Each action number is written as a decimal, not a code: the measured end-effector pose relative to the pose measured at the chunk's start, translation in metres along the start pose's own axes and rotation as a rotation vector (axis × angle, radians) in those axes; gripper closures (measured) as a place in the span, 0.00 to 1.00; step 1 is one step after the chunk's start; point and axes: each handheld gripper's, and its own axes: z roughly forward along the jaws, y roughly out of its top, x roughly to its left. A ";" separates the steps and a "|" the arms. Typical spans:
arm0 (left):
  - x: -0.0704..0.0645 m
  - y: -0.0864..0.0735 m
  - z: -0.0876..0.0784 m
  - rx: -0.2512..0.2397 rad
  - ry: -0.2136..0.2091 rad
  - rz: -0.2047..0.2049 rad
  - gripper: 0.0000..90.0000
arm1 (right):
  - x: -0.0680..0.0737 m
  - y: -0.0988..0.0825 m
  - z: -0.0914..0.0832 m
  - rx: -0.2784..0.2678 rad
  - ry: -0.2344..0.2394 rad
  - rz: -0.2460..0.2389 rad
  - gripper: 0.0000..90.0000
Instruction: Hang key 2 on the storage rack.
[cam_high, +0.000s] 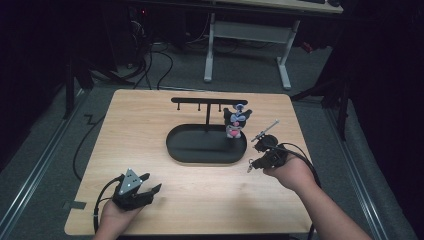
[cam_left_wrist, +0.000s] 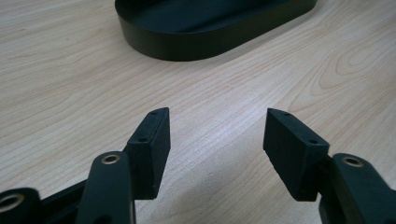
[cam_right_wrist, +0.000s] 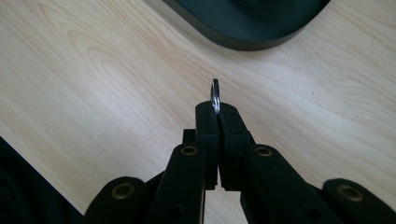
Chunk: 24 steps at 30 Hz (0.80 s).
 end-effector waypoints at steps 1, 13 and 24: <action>-0.001 -0.001 -0.001 0.001 -0.001 0.006 0.46 | 0.000 0.002 -0.001 0.001 -0.002 0.002 0.99; 0.000 -0.003 -0.005 0.004 0.002 0.012 0.45 | 0.006 0.031 -0.011 0.010 0.012 -0.012 0.99; 0.001 -0.003 -0.003 0.011 -0.002 0.015 0.45 | 0.008 0.067 -0.013 0.011 0.016 -0.043 0.99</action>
